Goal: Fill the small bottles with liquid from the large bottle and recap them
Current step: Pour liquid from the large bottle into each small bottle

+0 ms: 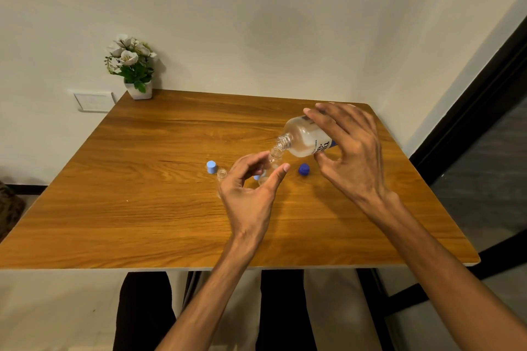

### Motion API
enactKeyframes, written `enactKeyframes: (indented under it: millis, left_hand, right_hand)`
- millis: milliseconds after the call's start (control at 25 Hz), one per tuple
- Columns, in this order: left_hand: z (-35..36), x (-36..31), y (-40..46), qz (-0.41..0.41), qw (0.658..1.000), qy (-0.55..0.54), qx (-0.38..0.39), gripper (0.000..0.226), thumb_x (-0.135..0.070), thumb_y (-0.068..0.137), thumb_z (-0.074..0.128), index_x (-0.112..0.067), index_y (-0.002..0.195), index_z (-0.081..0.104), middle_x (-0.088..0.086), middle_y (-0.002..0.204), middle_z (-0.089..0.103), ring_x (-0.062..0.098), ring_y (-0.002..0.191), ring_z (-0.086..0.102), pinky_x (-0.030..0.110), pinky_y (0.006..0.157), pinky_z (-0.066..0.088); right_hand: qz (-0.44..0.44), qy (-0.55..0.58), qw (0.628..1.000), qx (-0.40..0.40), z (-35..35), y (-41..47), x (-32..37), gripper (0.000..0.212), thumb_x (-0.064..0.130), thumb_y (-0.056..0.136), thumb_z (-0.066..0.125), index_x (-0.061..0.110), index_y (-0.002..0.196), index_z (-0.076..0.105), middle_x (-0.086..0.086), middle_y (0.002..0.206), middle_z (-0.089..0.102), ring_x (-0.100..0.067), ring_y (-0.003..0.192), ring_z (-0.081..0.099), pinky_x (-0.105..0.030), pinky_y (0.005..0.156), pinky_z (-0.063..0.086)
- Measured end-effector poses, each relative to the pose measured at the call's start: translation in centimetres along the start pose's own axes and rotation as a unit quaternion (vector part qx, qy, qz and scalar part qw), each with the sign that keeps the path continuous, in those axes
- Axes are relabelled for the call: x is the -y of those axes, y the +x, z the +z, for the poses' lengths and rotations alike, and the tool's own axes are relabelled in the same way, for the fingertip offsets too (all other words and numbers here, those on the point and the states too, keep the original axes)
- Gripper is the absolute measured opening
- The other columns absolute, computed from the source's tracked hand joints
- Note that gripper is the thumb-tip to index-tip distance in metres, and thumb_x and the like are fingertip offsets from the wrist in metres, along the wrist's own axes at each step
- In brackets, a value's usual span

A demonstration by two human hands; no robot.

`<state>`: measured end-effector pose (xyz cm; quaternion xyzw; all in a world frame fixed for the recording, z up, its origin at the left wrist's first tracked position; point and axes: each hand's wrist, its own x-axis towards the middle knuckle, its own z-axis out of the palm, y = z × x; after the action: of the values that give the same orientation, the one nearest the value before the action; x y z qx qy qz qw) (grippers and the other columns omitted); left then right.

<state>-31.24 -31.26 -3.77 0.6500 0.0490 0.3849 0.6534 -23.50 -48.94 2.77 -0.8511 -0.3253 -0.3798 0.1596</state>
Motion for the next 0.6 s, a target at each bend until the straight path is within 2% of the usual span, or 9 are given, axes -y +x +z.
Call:
enactKeyframes:
  millis: [600]
  left_hand:
    - [-0.08,-0.19,-0.2,-0.004,1.0,0.011,0.003,0.038,-0.015,0.075,0.092,-0.006,0.11,0.078,0.005,0.102,0.078,0.02,0.095,0.074,0.033,0.081,0.062]
  right_hand:
    - [-0.012,-0.01,1.0,-0.007,-0.36,0.22,0.13,0.074,0.004,0.071,0.086,0.012,0.142,0.064,-0.013,0.143,0.065,-0.035,0.136,0.056,-0.051,0.115,0.038]
